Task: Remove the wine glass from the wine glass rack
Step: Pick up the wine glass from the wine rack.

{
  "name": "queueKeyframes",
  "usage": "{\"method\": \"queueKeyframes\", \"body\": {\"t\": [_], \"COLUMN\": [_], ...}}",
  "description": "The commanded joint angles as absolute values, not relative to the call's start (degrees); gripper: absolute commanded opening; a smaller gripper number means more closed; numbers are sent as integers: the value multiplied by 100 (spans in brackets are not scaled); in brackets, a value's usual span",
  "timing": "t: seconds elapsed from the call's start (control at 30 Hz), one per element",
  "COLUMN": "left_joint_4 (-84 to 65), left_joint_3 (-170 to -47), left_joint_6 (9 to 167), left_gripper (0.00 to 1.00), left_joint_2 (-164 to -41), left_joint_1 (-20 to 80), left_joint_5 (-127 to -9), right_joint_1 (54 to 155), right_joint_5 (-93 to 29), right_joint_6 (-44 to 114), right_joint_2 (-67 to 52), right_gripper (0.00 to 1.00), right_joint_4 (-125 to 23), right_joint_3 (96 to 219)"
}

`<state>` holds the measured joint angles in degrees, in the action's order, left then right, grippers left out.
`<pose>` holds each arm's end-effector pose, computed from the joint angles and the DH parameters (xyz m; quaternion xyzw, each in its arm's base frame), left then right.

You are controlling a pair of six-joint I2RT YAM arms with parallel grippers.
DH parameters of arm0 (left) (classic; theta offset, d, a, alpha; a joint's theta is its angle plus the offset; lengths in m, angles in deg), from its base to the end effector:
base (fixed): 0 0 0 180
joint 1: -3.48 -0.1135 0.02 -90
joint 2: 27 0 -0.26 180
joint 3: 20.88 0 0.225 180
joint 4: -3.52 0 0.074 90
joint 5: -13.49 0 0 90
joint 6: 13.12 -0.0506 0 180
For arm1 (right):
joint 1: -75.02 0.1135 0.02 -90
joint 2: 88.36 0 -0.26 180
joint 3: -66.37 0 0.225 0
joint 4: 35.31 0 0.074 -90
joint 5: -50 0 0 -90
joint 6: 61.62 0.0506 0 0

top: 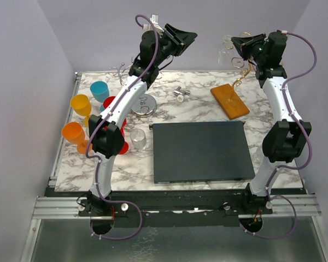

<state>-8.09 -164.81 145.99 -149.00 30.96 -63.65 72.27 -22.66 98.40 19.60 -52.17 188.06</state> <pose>0.4276 -0.2351 0.4401 -0.1458 0.6256 -0.6174 0.4541 0.4411 -0.0061 0.4076 0.3424 0.6394 0.4676 0.5053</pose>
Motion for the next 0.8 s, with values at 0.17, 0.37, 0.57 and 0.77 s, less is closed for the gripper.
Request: {"method": "queueKeyframes", "body": {"t": [0.17, 0.37, 0.57, 0.77], "left_joint_4": [-660, -610, -569, -561], "left_joint_3": [-16291, -16204, -16133, -16134], "left_joint_6": [14544, 14580, 14597, 14579], "left_gripper": [40, 40, 40, 40], "left_joint_2": [-14531, -14487, -14460, -14451], "left_joint_1": [3073, 3073, 3072, 3046], "left_joint_5": [-6236, -6245, -6245, -6238], "right_joint_1": [7202, 7199, 7201, 7203], "right_joint_5": [-2510, -2478, -2610, -2643], "right_joint_6": [9590, 9535, 9539, 9589], "right_joint_2": [1594, 1625, 1661, 1797], "right_gripper": [1, 1, 1, 1], "right_joint_4": [-5222, -5463, -5399, -5391], "right_joint_3": [19103, 19196, 19257, 19426]}}
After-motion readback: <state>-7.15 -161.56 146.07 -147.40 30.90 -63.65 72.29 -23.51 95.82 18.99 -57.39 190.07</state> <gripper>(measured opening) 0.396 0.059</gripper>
